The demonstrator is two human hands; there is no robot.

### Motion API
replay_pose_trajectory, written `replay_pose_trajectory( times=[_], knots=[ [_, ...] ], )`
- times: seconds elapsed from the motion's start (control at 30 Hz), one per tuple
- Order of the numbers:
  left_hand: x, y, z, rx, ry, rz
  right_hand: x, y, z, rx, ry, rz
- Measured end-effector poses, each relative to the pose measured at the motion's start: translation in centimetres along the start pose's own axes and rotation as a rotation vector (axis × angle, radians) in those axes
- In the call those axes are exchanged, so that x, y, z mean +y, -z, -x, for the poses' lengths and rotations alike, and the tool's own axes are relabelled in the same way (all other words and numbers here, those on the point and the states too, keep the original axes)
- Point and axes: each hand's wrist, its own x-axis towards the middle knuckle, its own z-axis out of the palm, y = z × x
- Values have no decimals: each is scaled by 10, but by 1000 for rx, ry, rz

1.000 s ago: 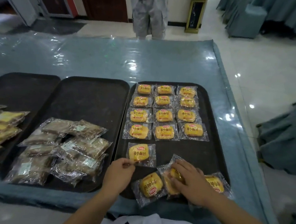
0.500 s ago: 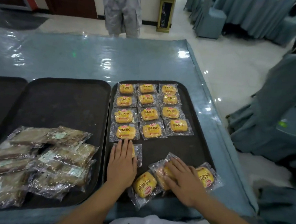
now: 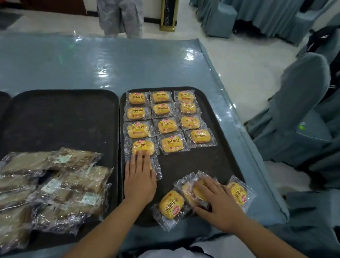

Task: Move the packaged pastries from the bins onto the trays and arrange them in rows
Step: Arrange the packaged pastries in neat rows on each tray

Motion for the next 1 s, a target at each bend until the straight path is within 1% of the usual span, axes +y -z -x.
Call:
replay_pose_trajectory(
  times=[0.07,0.13,0.17,0.23,0.3,0.37,0.4,0.5,0.57,0.63,0.7,0.77,0.87,0.93,1.0],
  knots=[
    [5,11,4,-1,-22,95,0,2,1,1,-16,7],
    [12,25,17,-22,-55,258,0,2,2,8,-40,14],
    [15,32,26,-47,-81,348,1,1,2,9,-55,12],
    [18,39,48,-161,-142,463,1,-1,4,8,-81,8],
    [19,34,66,-296,-210,406,2,-3,4,42,-100,-11],
    [19,22,75,-398,-230,316,3,-5,3,66,-108,-28],
    [19,16,77,-413,-223,297,3,-6,1,69,-106,-31],
    [19,9,77,-371,-213,279,6,-7,-4,63,-95,4],
    [20,11,79,-378,-178,297,7,-4,-8,50,-100,33],
    [19,15,80,-395,-101,340,6,-1,-9,43,-106,41],
    [17,20,76,-424,-9,396,6,-2,-11,59,-103,46],
    [17,26,69,-469,91,481,5,-4,-12,111,-90,51],
    [26,33,63,-480,248,614,9,-3,-14,135,-66,60],
    [33,35,63,-467,282,601,11,-1,-16,140,-53,53],
    [41,36,65,-482,274,557,14,4,-17,121,-41,57]
  ],
)
